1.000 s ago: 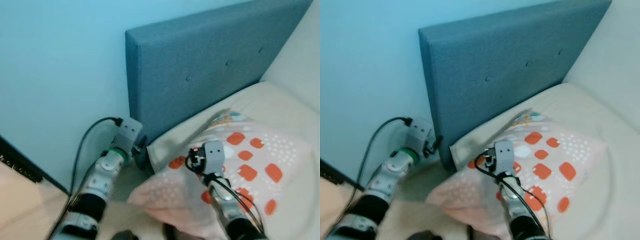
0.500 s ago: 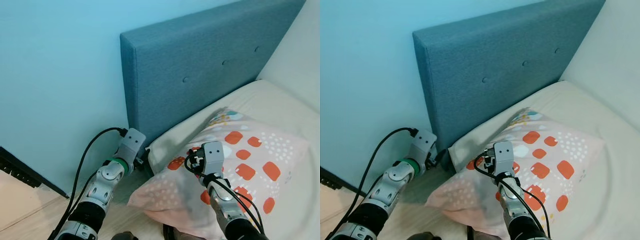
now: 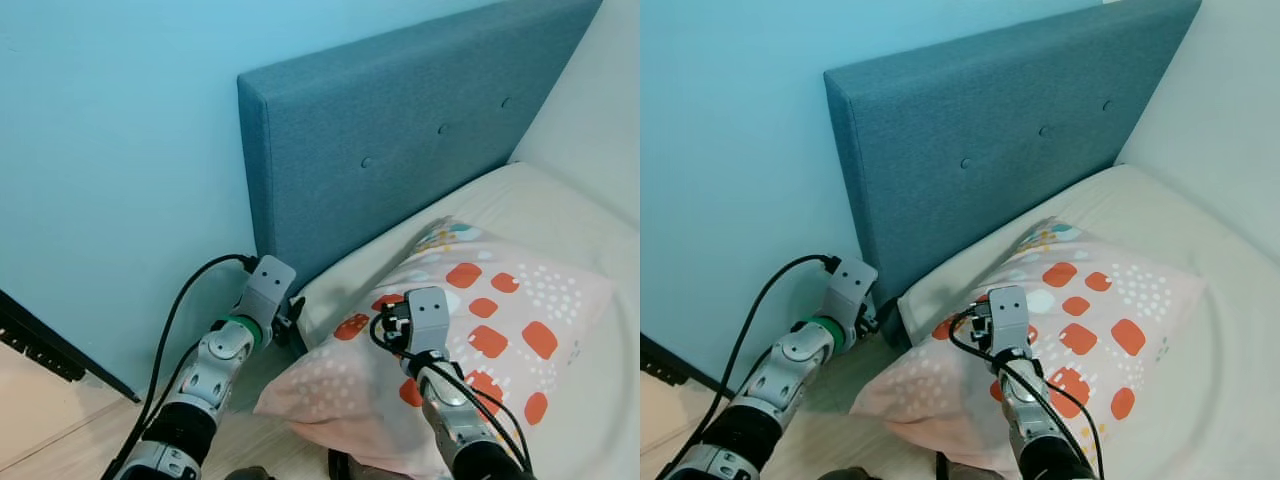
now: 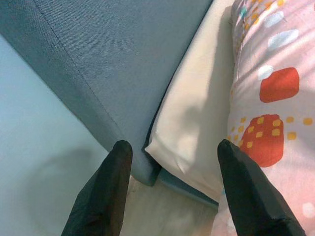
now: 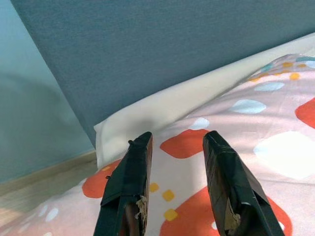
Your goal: Clean up the room
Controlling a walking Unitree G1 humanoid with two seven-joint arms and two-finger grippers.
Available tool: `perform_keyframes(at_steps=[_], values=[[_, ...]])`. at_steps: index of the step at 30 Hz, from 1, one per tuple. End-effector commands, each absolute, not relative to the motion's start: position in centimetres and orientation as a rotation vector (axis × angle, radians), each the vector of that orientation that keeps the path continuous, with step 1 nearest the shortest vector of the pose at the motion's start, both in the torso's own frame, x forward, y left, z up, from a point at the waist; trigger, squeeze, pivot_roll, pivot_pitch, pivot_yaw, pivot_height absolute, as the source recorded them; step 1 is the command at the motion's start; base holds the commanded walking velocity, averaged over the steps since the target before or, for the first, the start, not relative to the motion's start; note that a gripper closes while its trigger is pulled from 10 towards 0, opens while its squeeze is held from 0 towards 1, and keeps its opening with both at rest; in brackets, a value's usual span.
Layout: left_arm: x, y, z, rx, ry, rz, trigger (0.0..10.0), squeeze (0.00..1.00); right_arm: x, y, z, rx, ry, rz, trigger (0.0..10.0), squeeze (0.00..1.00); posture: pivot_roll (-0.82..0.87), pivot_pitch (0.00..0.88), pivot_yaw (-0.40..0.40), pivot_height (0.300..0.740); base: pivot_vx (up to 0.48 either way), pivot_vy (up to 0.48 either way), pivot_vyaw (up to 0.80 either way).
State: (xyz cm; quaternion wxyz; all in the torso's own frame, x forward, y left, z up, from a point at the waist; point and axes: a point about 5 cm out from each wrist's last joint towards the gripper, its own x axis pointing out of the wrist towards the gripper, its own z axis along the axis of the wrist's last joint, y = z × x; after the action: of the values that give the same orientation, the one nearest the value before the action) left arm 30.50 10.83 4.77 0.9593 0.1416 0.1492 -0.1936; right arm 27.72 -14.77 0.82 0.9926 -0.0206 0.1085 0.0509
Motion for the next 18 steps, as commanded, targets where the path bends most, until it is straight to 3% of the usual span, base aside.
perform_keyframes(at_steps=[1,18], values=[[30.52,10.9,4.73,0.284,0.307,-0.373,10.0,0.0,27.5,-14.99,0.64,-0.033,0.223,0.095,10.0,0.0,-0.04,0.032,0.012,0.74,0.0,0.0,0.0],[30.7,10.8,4.89,0.268,0.292,-0.337,10.0,0.0,27.52,-14.38,0.66,-0.027,0.222,0.115,10.0,0.0,-0.04,0.031,0.01,0.74,0.0,0.0,0.0]])
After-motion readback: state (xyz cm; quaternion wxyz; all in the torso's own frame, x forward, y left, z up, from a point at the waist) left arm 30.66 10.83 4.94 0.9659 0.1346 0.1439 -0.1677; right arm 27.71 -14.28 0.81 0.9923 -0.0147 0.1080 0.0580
